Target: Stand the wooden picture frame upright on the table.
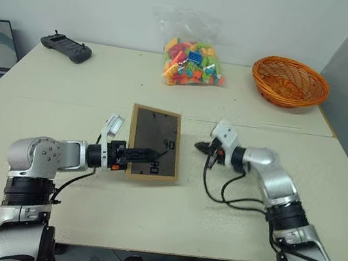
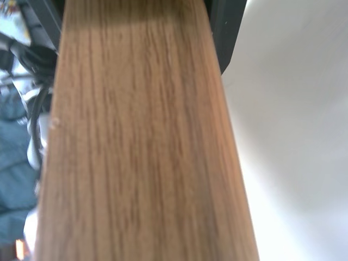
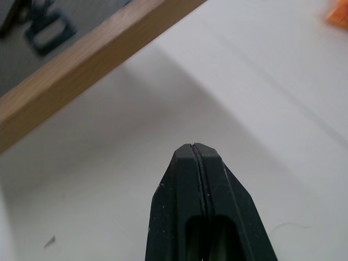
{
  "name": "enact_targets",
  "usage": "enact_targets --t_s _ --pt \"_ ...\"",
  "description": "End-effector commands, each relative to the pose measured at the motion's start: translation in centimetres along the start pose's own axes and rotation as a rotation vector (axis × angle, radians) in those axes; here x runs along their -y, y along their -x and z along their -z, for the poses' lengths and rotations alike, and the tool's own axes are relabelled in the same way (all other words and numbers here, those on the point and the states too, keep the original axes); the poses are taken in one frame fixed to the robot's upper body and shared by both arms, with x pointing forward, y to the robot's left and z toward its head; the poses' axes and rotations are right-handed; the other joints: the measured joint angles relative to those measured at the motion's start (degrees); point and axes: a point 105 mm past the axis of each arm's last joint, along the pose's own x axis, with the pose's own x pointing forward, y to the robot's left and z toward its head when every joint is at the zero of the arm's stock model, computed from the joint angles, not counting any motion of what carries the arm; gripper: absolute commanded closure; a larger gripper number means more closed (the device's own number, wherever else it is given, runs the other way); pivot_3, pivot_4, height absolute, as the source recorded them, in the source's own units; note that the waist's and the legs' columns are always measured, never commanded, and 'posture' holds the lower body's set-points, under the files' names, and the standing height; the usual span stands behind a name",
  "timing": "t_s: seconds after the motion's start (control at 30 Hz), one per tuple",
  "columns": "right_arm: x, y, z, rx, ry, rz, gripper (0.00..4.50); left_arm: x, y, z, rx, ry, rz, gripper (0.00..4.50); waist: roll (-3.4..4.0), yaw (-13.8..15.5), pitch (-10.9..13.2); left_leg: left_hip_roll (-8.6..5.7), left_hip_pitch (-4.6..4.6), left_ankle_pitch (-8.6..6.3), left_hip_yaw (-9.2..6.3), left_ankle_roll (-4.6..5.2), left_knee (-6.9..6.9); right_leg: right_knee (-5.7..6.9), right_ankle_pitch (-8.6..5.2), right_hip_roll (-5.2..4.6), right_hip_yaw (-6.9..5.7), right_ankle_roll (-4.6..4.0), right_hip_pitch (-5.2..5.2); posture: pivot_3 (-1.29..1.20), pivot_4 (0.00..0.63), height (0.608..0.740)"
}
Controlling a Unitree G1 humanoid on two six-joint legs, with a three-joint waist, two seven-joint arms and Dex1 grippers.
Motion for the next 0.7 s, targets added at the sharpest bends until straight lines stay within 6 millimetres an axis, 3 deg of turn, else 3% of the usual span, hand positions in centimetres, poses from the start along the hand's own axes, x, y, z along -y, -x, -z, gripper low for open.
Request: enact_targets --t_s 0.03,0.13,0.27,0.47,0.7 --pt "0.5 1.6 -5.0 0.131 -0.032 -0.062 3.92 2.2 0.2 -2.2 0.067 -0.101 0.052 3.57 0.00 -0.09 -0.01 0.00 -0.02 0.00 0.00 0.00 -0.01 -0.01 0.00 0.00 0.01 0.00 -0.01 0.00 0.150 0.740" --pt "0.9 1.8 -5.5 0.126 -0.020 -0.056 3.08 2.0 0.1 -2.5 0.080 -0.088 0.049 3.57 -0.01 -0.11 -0.01 0.00 0.02 0.00 -0.01 0.00 -0.05 -0.04 0.00 0.01 0.02 0.00 -0.01 0.00 0.150 0.740" --pt "1.3 1.4 -3.1 0.068 -0.051 -0.026 2.32 1.5 -0.3 -1.8 0.067 -0.073 0.030 3.57 -0.01 -0.11 0.00 0.00 -0.01 0.00 0.02 0.01 -0.05 -0.05 0.00 0.00 0.03 0.00 -0.02 0.00 0.150 0.740" --pt "0.1 1.7 -0.8 0.075 -0.357 -0.092 2.32 1.5 -0.7 -0.9 0.056 -0.055 0.037 3.57 -0.01 -0.07 0.00 0.00 -0.06 0.00 0.03 0.00 -0.03 -0.05 0.00 -0.01 0.03 0.00 -0.03 0.00 0.150 0.740" --pt "0.3 2.2 -0.4 0.076 -0.446 -0.096 2.32 1.6 -0.6 -1.0 0.060 -0.064 0.033 3.57 -0.01 -0.08 0.00 0.00 -0.06 0.00 0.02 0.01 -0.04 -0.04 0.00 -0.01 0.02 0.00 -0.06 0.00 0.150 0.740"
